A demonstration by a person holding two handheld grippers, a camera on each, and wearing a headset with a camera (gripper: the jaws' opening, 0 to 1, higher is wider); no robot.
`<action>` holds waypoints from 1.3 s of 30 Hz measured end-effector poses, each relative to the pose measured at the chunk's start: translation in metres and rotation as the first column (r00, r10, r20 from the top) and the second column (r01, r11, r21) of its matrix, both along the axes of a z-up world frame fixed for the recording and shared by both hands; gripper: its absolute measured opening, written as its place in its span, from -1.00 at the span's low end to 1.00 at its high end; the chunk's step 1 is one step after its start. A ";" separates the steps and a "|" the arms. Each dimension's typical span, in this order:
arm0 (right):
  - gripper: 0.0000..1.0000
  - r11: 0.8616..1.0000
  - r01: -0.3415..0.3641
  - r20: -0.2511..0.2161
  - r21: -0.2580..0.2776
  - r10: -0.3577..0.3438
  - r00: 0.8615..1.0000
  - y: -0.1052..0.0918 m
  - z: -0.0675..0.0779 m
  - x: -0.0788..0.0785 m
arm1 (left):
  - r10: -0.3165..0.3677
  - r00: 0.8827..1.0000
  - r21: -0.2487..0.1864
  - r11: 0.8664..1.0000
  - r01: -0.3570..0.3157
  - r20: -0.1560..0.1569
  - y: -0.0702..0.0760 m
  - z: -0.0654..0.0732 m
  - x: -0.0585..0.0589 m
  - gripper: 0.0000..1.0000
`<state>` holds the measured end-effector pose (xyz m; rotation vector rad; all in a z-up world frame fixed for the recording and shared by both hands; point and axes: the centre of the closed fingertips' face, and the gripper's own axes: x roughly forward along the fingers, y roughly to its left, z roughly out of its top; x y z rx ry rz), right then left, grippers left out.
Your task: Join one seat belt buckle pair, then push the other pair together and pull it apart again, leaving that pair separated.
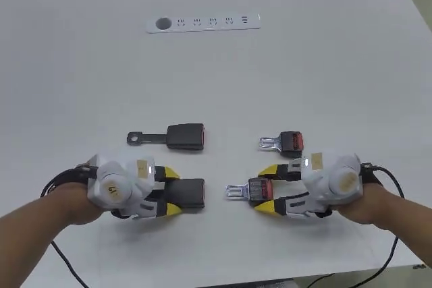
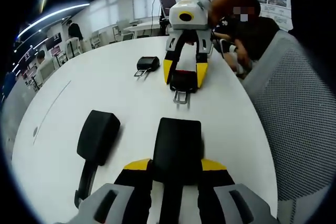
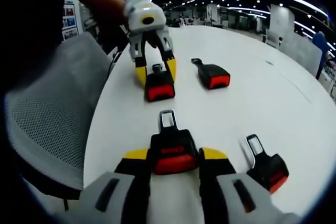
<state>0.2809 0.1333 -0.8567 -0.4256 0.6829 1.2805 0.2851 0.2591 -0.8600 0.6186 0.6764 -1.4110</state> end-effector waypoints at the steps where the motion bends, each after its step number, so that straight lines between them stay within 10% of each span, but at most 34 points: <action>1: -0.29 1.000 -0.004 0.003 0.007 0.004 1.000 0.004 0.001 0.001 | 0.001 1.000 0.000 1.000 -0.001 -0.001 0.000 0.000 0.000 -0.31; 39: -0.29 0.999 -0.012 0.008 0.037 0.011 1.000 0.058 -0.005 0.005 | -0.017 1.000 -0.004 1.000 0.017 0.004 0.001 0.000 0.000 -0.32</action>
